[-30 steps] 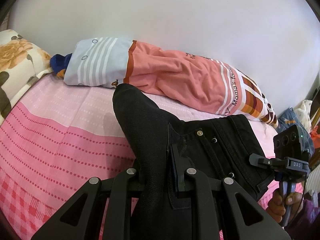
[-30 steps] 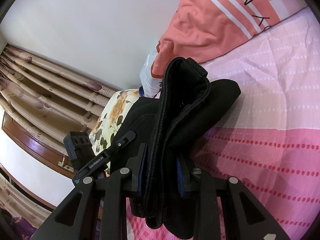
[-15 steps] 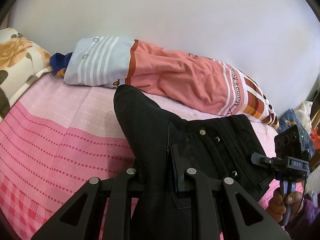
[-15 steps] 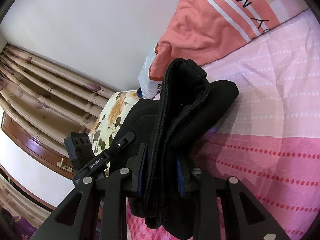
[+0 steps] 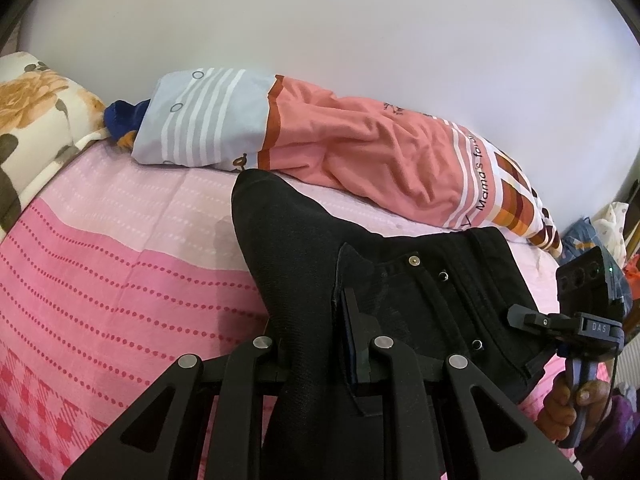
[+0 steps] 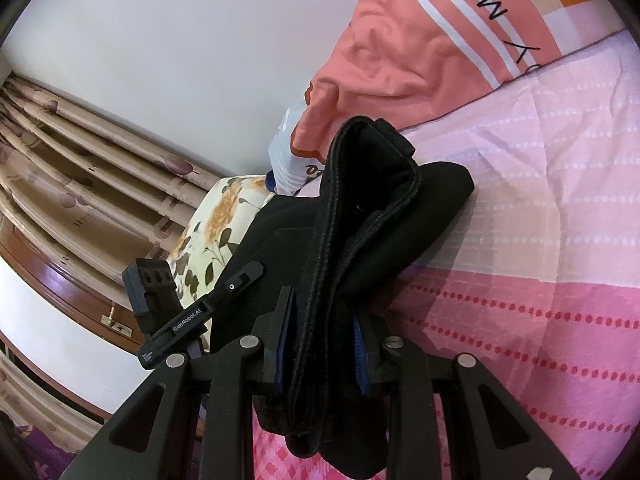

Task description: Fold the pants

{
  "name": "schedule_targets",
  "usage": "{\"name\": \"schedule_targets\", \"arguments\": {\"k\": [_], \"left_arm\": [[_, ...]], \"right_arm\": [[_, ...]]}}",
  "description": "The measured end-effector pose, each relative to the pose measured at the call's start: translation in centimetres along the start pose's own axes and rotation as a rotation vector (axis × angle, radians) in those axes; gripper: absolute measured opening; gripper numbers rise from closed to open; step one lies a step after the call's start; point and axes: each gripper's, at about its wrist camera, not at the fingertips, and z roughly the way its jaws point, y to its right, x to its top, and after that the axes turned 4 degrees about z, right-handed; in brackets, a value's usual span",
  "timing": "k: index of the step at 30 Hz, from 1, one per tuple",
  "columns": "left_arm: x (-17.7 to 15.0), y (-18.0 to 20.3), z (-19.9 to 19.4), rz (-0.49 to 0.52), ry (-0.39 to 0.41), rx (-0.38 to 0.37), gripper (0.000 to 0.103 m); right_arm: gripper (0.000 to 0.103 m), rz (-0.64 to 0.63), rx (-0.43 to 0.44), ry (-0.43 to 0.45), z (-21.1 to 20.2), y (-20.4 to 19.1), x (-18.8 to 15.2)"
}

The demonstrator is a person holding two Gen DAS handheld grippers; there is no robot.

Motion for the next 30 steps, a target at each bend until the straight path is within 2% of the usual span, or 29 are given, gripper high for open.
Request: {"name": "schedule_targets", "arguments": {"k": [23, 30], "left_arm": [[-1.4, -1.2, 1.3, 0.015, 0.004, 0.061, 0.024], [-1.7, -1.3, 1.4, 0.012, 0.015, 0.087, 0.031]], "right_arm": [[0.025, -0.097, -0.136, -0.005, 1.0, -0.1, -0.1], [0.025, -0.147, -0.232, 0.014, 1.3, -0.8, -0.4]]}}
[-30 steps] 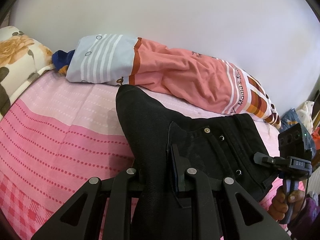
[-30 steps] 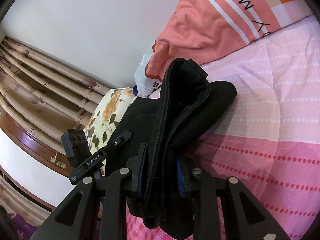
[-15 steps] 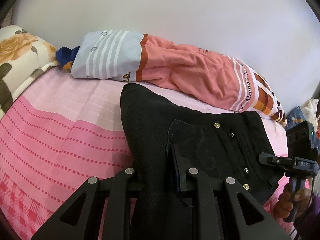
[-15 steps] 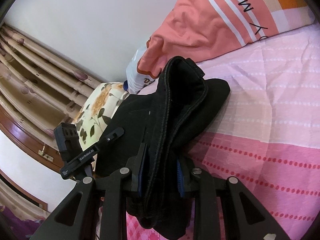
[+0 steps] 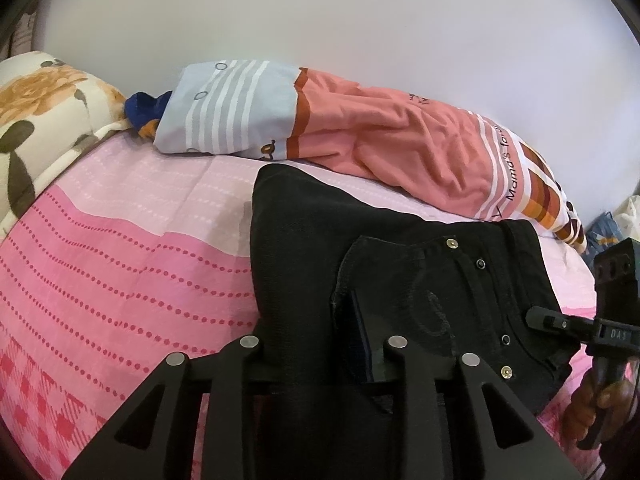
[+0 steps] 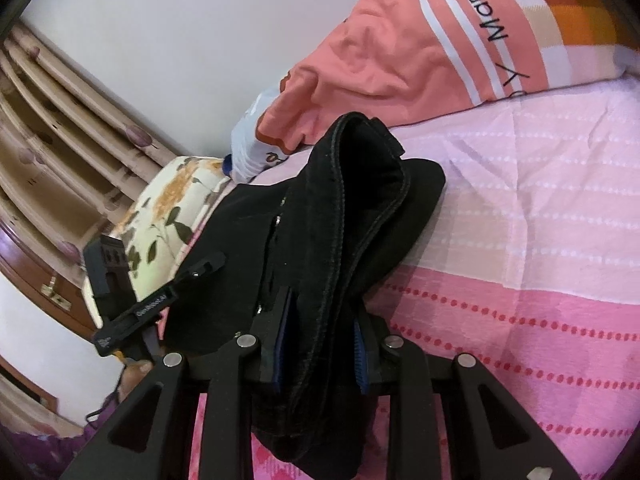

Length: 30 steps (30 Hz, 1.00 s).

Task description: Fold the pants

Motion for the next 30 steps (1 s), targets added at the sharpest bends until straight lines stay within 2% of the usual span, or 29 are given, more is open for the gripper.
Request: {"name": "schedule_targets", "arguments": {"k": [11, 19, 30], "left_arm": [[-0.2, -0.2, -0.2, -0.018, 0.029, 0.068, 0.046], [-0.2, -0.6, -0.1, -0.033, 0.026, 0.065, 0.049], [-0.3, -0.4, -0.8, -0.031, 0.059, 0.115, 0.052]], "right_arm": [[0.026, -0.109, -0.190, 0.056, 0.3, -1.9, -0.9], [0.027, -0.094, -0.173, 0.060, 0.2, -1.4, -0.8], [0.028, -0.104, -0.191, 0.075, 0.2, -1.8, -0.9]]}}
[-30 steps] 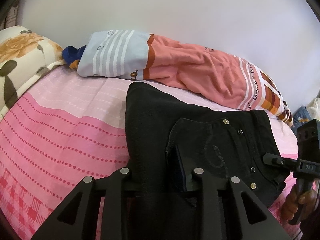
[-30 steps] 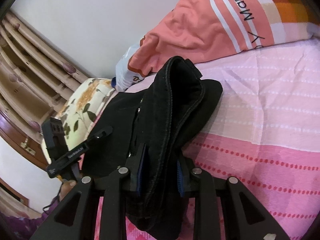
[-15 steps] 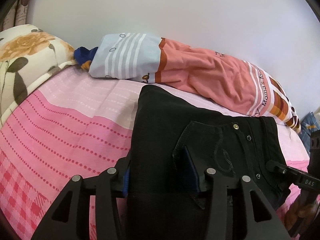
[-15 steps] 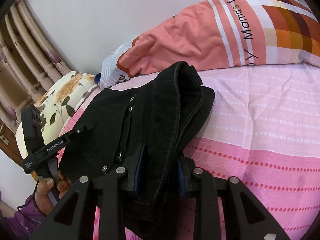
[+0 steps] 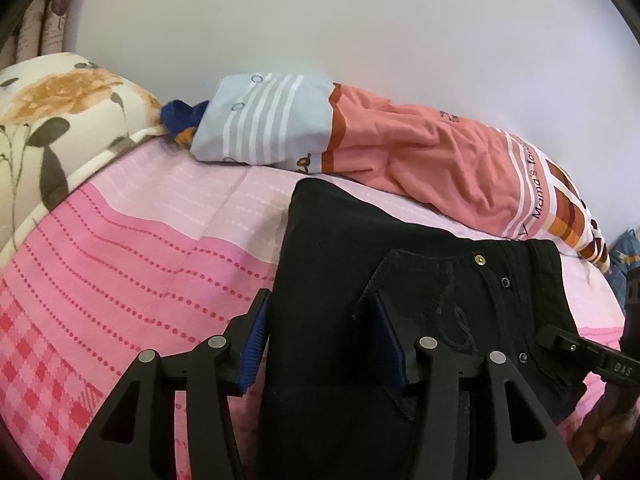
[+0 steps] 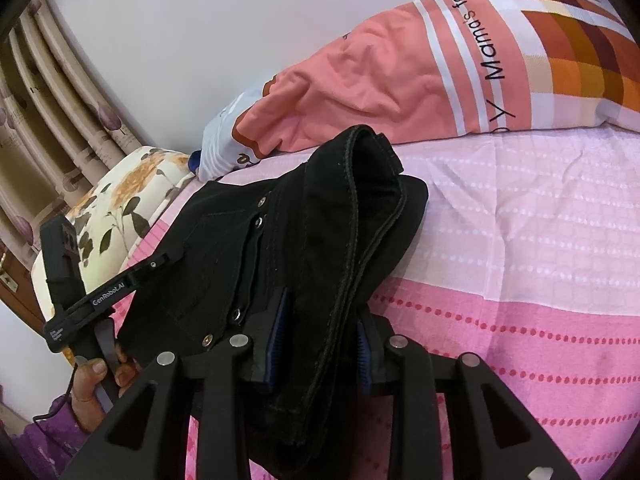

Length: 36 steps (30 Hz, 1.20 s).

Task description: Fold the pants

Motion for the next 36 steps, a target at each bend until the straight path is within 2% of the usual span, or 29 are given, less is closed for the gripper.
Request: {"name": "schedule_targets", "arguments": {"k": [8, 24, 36], "left_arm": [[0.0, 0.4, -0.6, 0.017, 0.031, 0.054, 0.054], [-0.3, 1.4, -2.1, 0.059, 0.125, 0.156, 0.085], [-0.2, 1.4, -2.3, 0.057, 0.137, 0.161, 0.087]], "right_arm": [[0.033, -0.054, -0.082, 0.034, 0.2, -1.0, -0.2], [0.041, -0.084, -0.158, 0.046, 0.3, -1.6, -0.2], [0.044, -0.091, -0.172, 0.050, 0.4, -1.7, -0.2]]}}
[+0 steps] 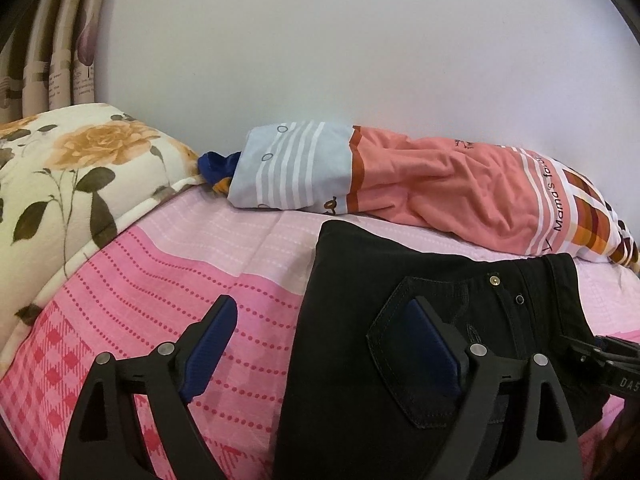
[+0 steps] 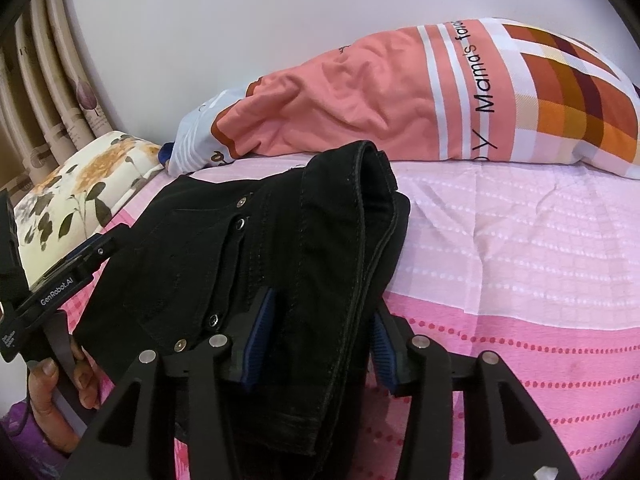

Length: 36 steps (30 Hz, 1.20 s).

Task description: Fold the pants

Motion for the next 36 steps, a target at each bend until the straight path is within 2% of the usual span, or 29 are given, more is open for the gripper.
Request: {"name": "schedule_targets", "arguments": {"k": [36], "left_arm": [[-0.21, 0.03, -0.08, 0.002, 0.003, 0.002, 0.090]], "right_arm": [[0.056, -0.020, -0.057, 0.007, 0.17, -0.11, 0.19]]}}
